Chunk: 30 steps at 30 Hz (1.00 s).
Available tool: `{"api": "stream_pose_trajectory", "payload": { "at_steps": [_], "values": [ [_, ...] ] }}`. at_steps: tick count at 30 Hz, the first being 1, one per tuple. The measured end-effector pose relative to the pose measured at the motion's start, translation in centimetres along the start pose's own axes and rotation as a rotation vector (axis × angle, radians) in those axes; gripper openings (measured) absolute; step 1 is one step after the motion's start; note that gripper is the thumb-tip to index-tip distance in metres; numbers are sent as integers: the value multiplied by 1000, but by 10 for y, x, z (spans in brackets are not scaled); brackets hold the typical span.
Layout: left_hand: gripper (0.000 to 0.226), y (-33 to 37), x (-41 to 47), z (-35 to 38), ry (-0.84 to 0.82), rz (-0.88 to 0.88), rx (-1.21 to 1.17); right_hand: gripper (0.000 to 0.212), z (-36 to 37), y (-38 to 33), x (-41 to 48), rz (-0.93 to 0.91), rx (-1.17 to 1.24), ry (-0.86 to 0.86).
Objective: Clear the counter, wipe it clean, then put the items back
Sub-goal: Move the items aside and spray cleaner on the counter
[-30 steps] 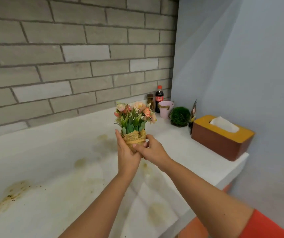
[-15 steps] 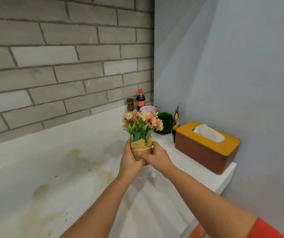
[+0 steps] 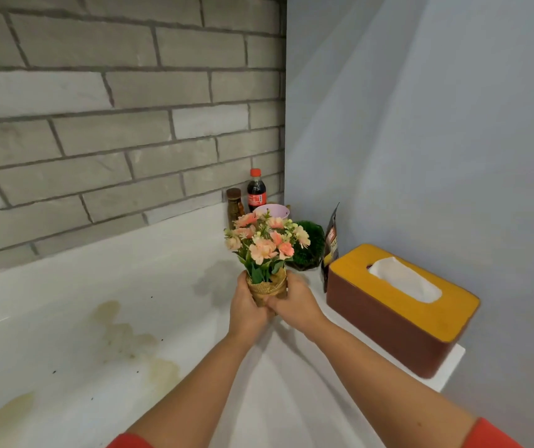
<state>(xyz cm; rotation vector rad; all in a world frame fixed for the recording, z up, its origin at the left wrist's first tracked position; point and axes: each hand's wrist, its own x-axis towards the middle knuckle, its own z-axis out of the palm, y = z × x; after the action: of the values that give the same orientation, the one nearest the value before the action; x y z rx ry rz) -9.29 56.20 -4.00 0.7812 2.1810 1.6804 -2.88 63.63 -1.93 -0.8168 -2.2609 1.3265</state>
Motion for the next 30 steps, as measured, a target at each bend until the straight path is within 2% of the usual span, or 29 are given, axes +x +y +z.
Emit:
{"api": "stream_pose_trajectory", "payload": {
  "at_steps": [13, 19, 25, 30],
  "values": [
    [71, -1, 69, 40, 255, -33, 60, 62, -18, 16, 66, -27, 48, -177],
    [68, -6, 95, 43, 284, -79, 72, 55, -12, 21, 82, 6, 69, -204],
    [47, -10, 114, 46, 308, -124, 59, 52, -5, 24, 97, 3, 50, -203],
    [54, -11, 118, 45, 214, -96, 127, 50, -1, 29, 106, 32, 97, -187]
  ]
}}
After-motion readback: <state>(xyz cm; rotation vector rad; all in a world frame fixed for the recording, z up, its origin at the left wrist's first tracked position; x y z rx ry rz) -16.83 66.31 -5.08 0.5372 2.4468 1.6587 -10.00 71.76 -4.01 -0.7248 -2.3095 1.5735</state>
